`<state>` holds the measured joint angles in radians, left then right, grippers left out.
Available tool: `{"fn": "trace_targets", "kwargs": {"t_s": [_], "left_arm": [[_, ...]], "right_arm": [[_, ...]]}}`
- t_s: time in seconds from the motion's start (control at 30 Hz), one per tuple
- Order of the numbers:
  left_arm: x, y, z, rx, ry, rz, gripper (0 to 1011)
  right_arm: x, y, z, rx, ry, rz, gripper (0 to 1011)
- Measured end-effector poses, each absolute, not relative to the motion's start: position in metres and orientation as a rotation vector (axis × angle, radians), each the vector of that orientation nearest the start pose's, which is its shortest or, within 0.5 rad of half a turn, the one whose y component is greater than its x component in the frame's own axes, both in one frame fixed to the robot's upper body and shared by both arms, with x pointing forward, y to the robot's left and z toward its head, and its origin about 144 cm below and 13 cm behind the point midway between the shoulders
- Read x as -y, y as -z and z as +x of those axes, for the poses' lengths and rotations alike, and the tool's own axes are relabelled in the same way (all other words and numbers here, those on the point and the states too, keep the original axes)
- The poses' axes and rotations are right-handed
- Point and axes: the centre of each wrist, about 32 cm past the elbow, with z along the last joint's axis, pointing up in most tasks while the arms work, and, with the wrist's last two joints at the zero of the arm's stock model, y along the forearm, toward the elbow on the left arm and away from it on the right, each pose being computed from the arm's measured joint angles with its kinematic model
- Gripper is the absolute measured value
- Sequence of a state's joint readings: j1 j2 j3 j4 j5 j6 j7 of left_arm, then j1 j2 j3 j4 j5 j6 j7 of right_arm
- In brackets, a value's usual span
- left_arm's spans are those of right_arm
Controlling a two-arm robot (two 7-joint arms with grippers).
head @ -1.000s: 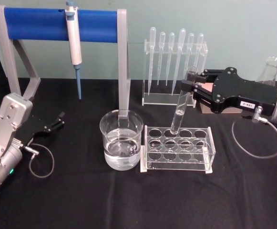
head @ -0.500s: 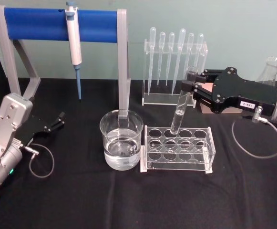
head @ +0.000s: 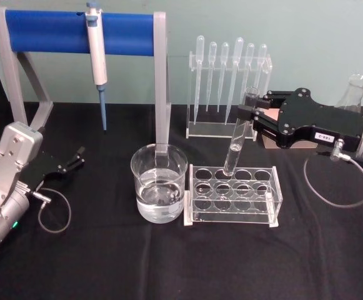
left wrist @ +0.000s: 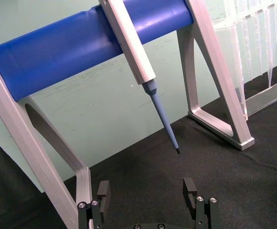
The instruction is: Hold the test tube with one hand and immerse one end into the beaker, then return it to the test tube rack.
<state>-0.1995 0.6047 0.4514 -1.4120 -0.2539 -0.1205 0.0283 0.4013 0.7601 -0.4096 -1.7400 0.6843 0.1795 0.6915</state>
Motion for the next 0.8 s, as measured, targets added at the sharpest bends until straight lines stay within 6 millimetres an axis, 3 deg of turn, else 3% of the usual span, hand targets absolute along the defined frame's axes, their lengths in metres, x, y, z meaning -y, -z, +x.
{"fn": "trace_targets", "kwargs": {"t_s": [0.8], "left_arm": [[-0.3097, -1.1398, 0.4886, 0.285, -1.248, 0.305, 1000]], "right_arm": [[0.3027, -1.3105, 0.5107, 0.134, 0.489, -0.112, 241]]}}
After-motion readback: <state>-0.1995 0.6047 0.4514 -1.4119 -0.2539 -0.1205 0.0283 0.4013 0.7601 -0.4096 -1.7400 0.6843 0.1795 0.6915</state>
